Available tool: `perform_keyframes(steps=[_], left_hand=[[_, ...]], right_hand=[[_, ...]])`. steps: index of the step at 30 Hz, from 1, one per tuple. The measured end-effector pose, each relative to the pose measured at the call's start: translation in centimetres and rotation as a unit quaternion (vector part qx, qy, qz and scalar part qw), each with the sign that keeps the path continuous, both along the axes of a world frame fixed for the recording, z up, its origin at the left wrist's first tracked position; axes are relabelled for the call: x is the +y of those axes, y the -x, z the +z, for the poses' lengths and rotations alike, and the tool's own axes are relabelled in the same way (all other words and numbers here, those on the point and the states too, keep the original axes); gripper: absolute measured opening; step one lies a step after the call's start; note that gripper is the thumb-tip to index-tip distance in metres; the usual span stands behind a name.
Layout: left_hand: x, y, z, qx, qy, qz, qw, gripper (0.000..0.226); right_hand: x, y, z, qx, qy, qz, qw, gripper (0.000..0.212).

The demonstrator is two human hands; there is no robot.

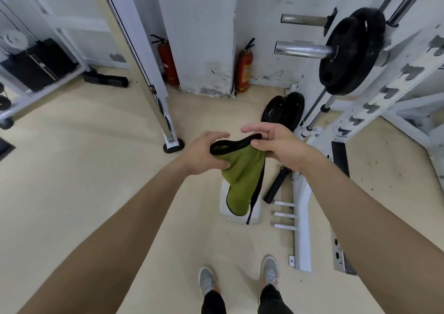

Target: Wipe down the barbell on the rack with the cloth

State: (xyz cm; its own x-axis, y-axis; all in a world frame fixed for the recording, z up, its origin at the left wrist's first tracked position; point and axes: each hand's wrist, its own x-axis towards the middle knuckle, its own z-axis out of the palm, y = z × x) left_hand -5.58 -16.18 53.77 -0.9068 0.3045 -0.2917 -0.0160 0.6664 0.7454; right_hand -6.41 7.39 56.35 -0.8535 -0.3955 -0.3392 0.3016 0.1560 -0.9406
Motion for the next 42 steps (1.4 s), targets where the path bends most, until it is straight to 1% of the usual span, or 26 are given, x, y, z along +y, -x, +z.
perform_keyframes(steps=[2, 3, 5, 7, 9, 12, 16, 18, 21, 24, 26, 29, 31, 33, 35, 36, 37, 38, 39, 40, 42], left_hand=[[0.4, 0.8, -1.7, -0.044, -0.031, 0.018, 0.998, 0.026], [0.5, 1.2, -2.8, -0.056, -0.048, 0.039, 0.997, 0.017], [0.7, 2.0, -5.9, -0.075, -0.054, 0.066, 0.994, 0.017], [1.4, 3.1, -9.9, -0.086, -0.034, 0.072, 0.993, 0.013], [2.5, 4.6, -14.0, -0.080, -0.002, 0.079, 0.994, 0.011], [4.3, 7.3, -20.6, -0.051, 0.038, 0.111, 0.992, 0.007], [6.2, 9.2, -30.2, -0.038, 0.078, 0.153, 0.984, 0.011], [7.0, 8.7, -35.8, -0.035, 0.108, 0.149, 0.982, 0.015], [7.9, 6.6, -45.3, -0.056, 0.133, 0.146, 0.979, 0.023], [8.7, 2.9, -54.1, -0.117, 0.148, 0.141, 0.972, 0.026], [9.1, 0.2, -58.5, -0.171, 0.154, 0.128, 0.965, 0.024], [9.4, -2.1, -61.9, -0.223, 0.140, 0.120, 0.957, 0.020], [9.2, -1.8, -62.8, -0.233, 0.121, 0.141, 0.954, 0.014], [9.0, -0.4, -63.4, -0.227, 0.096, 0.178, 0.953, 0.014], [8.8, 1.5, -63.4, -0.214, 0.075, 0.218, 0.949, 0.022], [8.7, 2.4, -63.6, -0.207, 0.058, 0.237, 0.947, 0.031], [8.7, 3.2, -63.3, -0.211, 0.048, 0.257, 0.942, 0.043], [8.6, 3.9, -63.2, -0.211, 0.046, 0.266, 0.939, 0.057], [8.7, 4.3, -62.4, -0.215, 0.062, 0.261, 0.939, 0.067], [8.5, 4.4, -62.2, -0.210, 0.076, 0.254, 0.941, 0.071], [8.4, 4.4, -60.5, -0.218, 0.084, 0.254, 0.939, 0.067]], right_hand=[[0.8, 0.9, -1.7, -0.012, -0.020, -0.003, 1.000, 0.033], [1.3, 1.4, -2.9, -0.012, -0.044, -0.013, 0.999, 0.031], [2.2, 2.4, -6.4, 0.000, -0.108, -0.033, 0.994, 0.027], [2.9, 3.8, -10.9, 0.006, -0.157, -0.039, 0.987, 0.024], [3.2, 5.6, -15.5, 0.013, -0.192, -0.040, 0.980, 0.025], [3.5, 8.5, -22.9, 0.044, -0.223, -0.058, 0.972, 0.036], [4.3, 10.2, -33.2, 0.058, -0.244, -0.084, 0.964, 0.031], [4.8, 9.5, -38.7, 0.051, -0.256, -0.090, 0.961, 0.028], [5.5, 6.6, -48.2, 0.026, -0.280, -0.091, 0.955, 0.027], [5.9, 1.8, -57.4, -0.011, -0.301, -0.074, 0.951, 0.030], [6.3, -1.5, -61.9, -0.039, -0.315, -0.062, 0.946, 0.033], [6.5, -4.1, -65.4, -0.059, -0.318, -0.046, 0.945, 0.035], [6.4, -3.5, -66.4, -0.064, -0.314, -0.042, 0.946, 0.035], [6.0, -1.2, -66.7, -0.059, -0.306, -0.056, 0.949, 0.034], [5.3, 1.7, -66.3, -0.055, -0.294, -0.077, 0.951, 0.033], [4.9, 3.0, -66.2, -0.054, -0.294, -0.086, 0.950, 0.033], [4.6, 4.1, -65.7, -0.063, -0.315, -0.082, 0.944, 0.037], [4.3, 5.0, -65.5, -0.068, -0.341, -0.077, 0.934, 0.045], [4.0, 5.6, -64.9, -0.076, -0.370, -0.062, 0.924, 0.053], [4.0, 5.7, -64.7, -0.077, -0.390, -0.051, 0.916, 0.057], [3.5, 5.9, -63.1, -0.094, -0.415, -0.024, 0.905, 0.057]])
